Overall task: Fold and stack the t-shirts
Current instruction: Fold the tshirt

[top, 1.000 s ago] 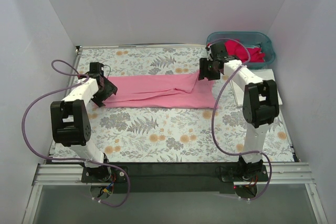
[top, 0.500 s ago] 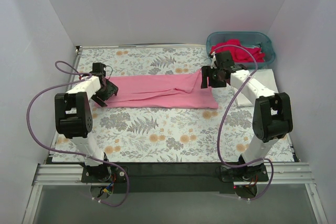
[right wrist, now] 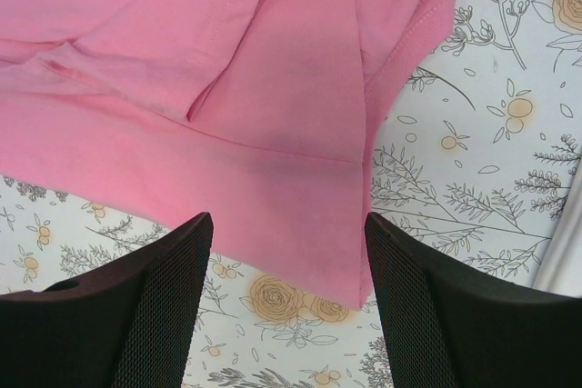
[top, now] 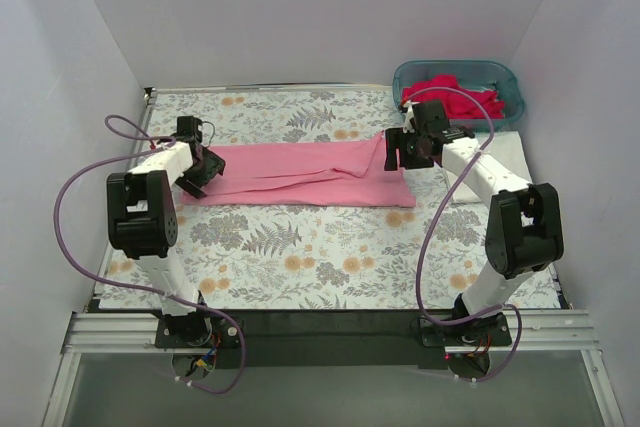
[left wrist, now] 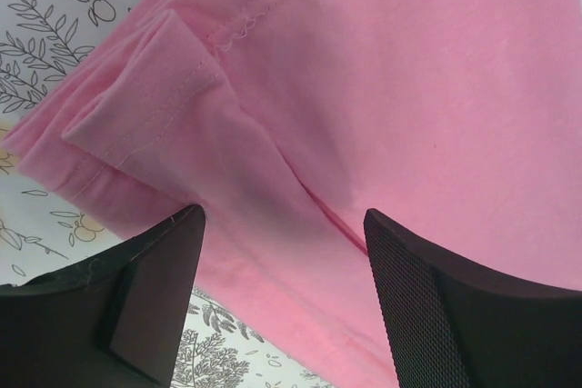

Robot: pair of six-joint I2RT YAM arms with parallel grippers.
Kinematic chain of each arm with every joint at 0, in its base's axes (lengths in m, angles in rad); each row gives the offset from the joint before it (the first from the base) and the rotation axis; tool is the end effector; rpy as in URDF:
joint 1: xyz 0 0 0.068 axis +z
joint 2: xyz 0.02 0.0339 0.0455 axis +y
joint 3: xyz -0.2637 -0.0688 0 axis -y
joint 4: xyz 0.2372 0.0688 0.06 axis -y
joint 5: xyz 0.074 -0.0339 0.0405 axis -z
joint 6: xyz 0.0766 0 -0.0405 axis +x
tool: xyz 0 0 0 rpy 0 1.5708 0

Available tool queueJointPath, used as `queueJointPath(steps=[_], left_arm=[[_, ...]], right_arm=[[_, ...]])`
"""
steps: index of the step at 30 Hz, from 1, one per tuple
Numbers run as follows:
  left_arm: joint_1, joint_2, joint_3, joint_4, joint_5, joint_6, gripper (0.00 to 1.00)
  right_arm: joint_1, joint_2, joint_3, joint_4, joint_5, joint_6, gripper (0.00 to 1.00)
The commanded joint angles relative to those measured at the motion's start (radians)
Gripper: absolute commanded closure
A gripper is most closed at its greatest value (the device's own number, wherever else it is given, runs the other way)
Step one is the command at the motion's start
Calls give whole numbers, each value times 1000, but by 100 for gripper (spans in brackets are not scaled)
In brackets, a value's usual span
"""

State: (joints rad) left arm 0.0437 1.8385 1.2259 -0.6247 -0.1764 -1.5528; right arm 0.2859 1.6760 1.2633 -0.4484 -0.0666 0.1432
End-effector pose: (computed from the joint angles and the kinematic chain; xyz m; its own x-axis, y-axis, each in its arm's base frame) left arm 0.3663 0.0295 0.1393 0.0834 -0.9816 -0.1717 -0.9457 -0.0236 -0.3243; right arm 0.3699 0.1141 0.2215 -0.7664 -0.0769 -0.6377 -0.2158 0.9659 0.1430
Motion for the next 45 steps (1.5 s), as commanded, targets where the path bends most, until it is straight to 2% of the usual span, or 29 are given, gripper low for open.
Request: queueJointPath(steps=[1,13,22,26,30,32,34,37,45], left_arm=[[5,10,35,20,-15,-27,34],[10,116,211,10,-23,-33,35],[19,266,437,-33,11,-13,35],[19,255,492,-70,-6,14,34],[19,104,387,-89,-55,2,32],[19,46,276,-93,-64,-13,32],[21,-34,169,-87,-57,-38,31],[19,-99,94,-81,-37,-62,31],[19,-93,4,-37,-18,-75,30]], right_arm=[[2,-36,-8,22,4,-22,37],[2,-50,-13,22,4,-44,37],[2,-67,-19,20,-18,-57,37],[1,-68,-16,22,-51,-63,37],[2,-67,-19,20,-71,-63,37],[2,-65,-22,22,-73,-62,37],[4,-65,-27,22,-78,-62,37],[2,-61,-35,23,-84,-59,37],[4,-47,-28,27,-102,-57,37]])
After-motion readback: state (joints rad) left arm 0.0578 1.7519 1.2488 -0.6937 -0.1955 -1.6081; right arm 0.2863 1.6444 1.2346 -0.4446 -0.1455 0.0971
